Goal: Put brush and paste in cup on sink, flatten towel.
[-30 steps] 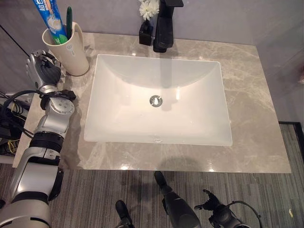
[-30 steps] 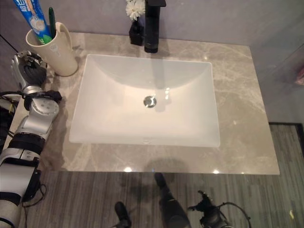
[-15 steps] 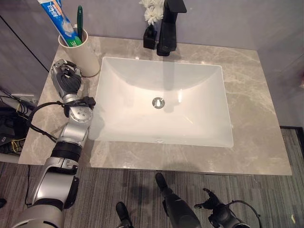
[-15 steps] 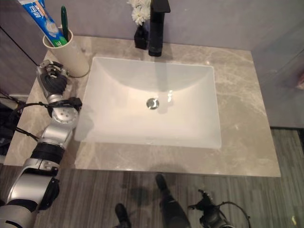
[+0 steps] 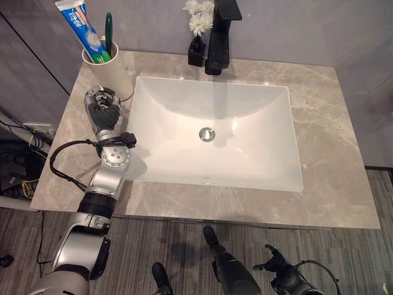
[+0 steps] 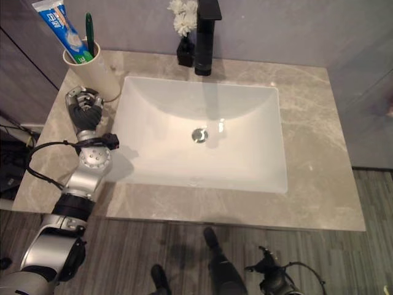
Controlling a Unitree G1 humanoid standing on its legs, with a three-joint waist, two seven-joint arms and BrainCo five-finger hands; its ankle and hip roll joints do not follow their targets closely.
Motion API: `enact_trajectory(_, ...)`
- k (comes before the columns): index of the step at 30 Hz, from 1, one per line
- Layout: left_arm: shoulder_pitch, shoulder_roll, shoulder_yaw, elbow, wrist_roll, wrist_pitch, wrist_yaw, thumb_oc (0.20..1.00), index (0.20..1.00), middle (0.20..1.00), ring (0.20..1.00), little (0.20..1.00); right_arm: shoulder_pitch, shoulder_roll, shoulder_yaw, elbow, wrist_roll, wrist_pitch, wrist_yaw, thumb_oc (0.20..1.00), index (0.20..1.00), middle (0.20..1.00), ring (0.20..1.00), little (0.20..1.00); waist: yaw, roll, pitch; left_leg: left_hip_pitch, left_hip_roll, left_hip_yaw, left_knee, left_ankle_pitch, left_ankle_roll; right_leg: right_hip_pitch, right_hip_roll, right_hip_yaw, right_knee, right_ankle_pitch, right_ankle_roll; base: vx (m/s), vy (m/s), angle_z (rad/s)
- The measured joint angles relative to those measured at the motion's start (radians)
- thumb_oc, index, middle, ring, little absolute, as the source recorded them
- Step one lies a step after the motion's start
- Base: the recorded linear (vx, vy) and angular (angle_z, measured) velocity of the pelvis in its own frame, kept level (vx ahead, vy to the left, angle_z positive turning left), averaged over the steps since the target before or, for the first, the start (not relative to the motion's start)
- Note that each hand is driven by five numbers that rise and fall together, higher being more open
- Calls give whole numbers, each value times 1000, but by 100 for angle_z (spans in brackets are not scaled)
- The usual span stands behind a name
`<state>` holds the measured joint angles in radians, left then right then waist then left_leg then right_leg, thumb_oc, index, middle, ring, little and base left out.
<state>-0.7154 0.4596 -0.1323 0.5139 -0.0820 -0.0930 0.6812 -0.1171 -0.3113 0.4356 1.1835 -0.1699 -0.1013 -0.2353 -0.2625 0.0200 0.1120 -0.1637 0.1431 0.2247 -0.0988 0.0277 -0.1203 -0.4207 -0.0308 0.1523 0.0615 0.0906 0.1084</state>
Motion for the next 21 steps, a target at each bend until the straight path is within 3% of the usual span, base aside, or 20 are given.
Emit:
enact_trajectory(12,-103,51,-15,143,-38,1,6,200,200,200,200,200,-2,-3,0,4,0,16,0,1000,1000,1000,1000,1000,-4,9,1,-16,4,4,0,1,-3,-20,5,2,6,-2,-2,0,0,0)
enact_trajectory(21,-178,140,-50,262,-66,3,-3,200,200,200,200,200,-3,-4,0,2,20,15,0,1000,1000,1000,1000,1000,-16,17,1,-37,4,8,0,3,-5,-47,9,4,14,-5,-4,0,0,0)
